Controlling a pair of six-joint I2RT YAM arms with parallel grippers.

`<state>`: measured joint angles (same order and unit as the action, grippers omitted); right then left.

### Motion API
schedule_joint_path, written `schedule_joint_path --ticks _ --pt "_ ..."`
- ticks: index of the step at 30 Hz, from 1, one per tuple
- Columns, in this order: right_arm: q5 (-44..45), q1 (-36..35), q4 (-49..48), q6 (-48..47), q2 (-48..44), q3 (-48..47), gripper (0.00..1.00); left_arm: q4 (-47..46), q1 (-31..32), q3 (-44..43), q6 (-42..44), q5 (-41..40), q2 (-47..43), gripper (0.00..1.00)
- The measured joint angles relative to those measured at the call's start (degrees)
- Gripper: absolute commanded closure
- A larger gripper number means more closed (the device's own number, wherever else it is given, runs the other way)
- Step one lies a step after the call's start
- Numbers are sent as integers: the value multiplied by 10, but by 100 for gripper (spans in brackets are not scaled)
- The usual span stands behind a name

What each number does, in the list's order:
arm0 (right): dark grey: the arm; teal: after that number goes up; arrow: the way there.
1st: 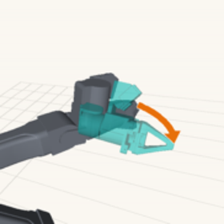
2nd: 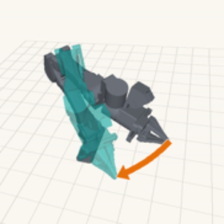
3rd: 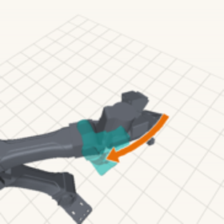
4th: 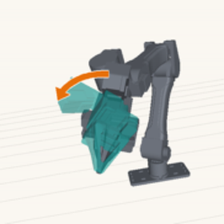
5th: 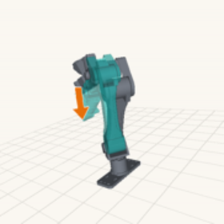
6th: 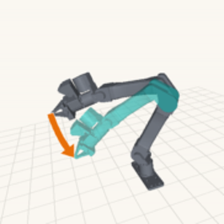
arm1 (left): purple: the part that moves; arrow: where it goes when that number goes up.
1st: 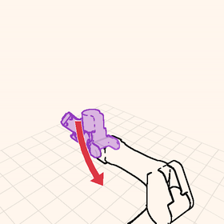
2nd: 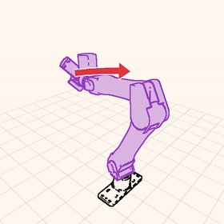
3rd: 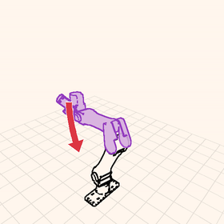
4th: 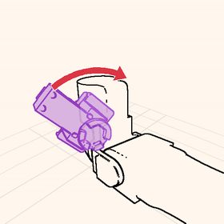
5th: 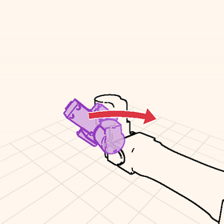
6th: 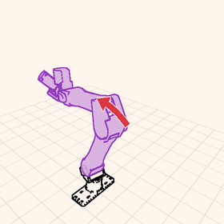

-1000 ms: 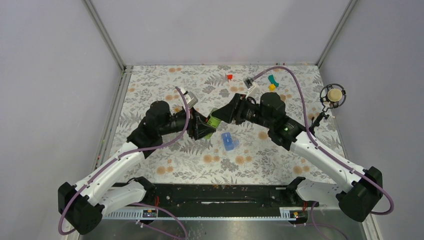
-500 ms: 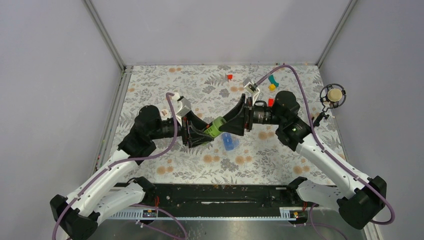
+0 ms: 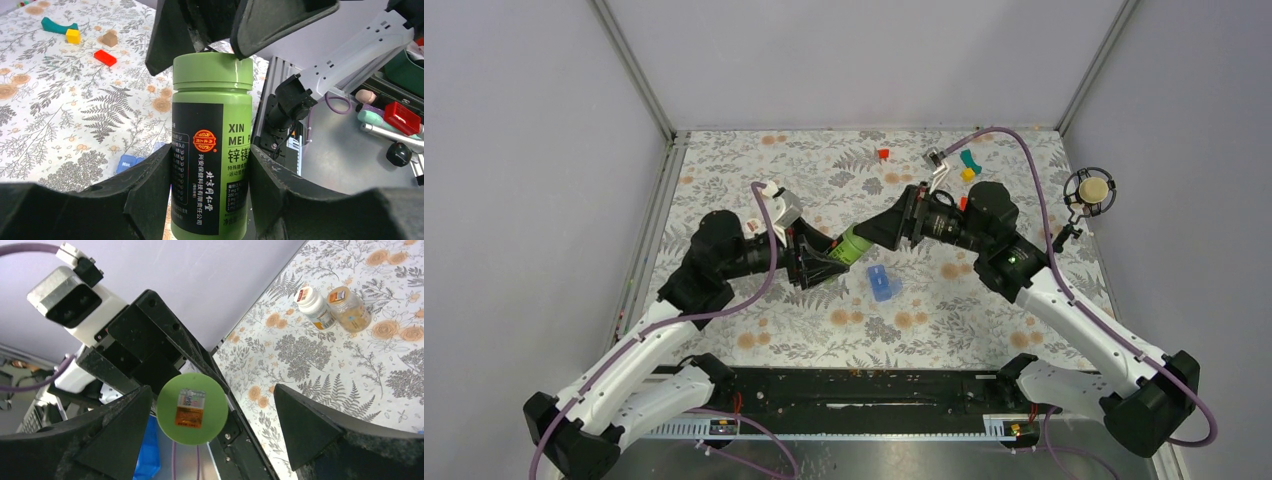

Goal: Sort the pills into containers
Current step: Unscrew the lid of the pill bottle.

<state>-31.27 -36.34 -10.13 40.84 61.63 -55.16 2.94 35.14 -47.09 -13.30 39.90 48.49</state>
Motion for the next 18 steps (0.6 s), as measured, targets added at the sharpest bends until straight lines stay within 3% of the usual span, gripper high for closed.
schedule_joint_path --ticks 6,10,18 --pt "38 -17 3 47 6 0 20 0 0 0 -2 -30 18 100" --pt "37 -19 24 62 24 -16 27 -1 0 0 -5 -47 30 100" --pt "37 -19 56 55 37 -31 65 -9 0 0 -17 -57 31 100"
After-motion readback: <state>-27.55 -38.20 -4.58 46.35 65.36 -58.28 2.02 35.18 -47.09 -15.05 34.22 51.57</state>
